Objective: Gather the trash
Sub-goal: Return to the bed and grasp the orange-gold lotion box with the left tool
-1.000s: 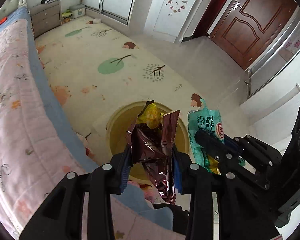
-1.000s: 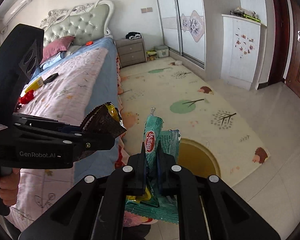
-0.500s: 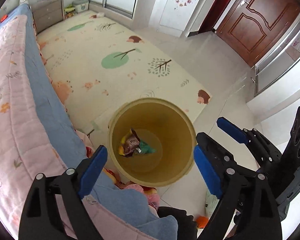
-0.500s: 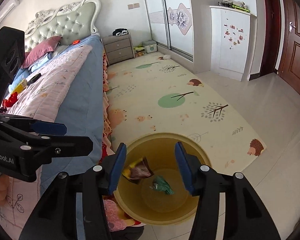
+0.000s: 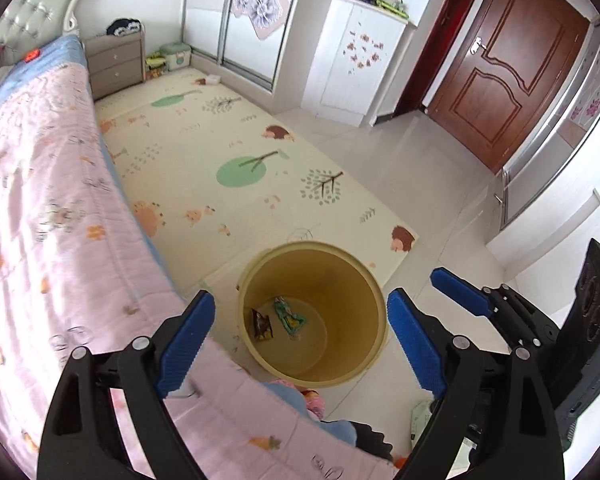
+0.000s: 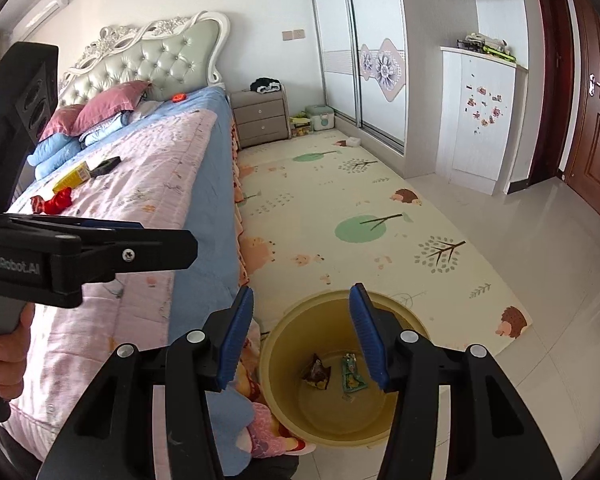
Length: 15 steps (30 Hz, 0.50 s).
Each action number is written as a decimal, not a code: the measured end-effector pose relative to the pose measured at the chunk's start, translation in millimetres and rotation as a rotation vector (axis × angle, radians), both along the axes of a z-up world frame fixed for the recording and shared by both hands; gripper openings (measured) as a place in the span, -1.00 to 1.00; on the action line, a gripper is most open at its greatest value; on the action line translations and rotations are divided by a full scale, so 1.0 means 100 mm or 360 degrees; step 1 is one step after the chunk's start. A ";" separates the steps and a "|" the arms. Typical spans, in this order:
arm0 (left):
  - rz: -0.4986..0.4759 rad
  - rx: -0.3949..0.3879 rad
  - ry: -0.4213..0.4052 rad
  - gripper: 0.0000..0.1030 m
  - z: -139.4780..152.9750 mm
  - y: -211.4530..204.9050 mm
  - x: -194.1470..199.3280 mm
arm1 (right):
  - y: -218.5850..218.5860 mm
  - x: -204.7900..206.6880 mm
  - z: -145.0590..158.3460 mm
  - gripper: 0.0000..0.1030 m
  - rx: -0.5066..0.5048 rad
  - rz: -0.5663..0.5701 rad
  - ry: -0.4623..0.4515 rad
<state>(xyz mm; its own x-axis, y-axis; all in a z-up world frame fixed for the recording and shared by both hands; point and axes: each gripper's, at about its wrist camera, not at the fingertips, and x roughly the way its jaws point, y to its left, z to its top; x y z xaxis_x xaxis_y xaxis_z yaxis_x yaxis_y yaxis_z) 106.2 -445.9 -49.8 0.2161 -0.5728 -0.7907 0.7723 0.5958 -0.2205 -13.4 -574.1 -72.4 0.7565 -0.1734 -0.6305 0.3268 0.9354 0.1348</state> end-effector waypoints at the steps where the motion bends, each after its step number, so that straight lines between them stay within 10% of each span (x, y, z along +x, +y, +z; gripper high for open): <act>1: 0.0022 -0.0008 -0.0027 0.70 0.04 0.08 0.00 | 0.08 -0.01 0.06 -0.03 -0.0011 0.0018 -0.0023; 15: 0.0485 -0.0160 -0.0320 0.75 0.55 1.94 0.09 | 1.53 0.27 0.49 -0.03 -0.0006 0.0466 -0.0232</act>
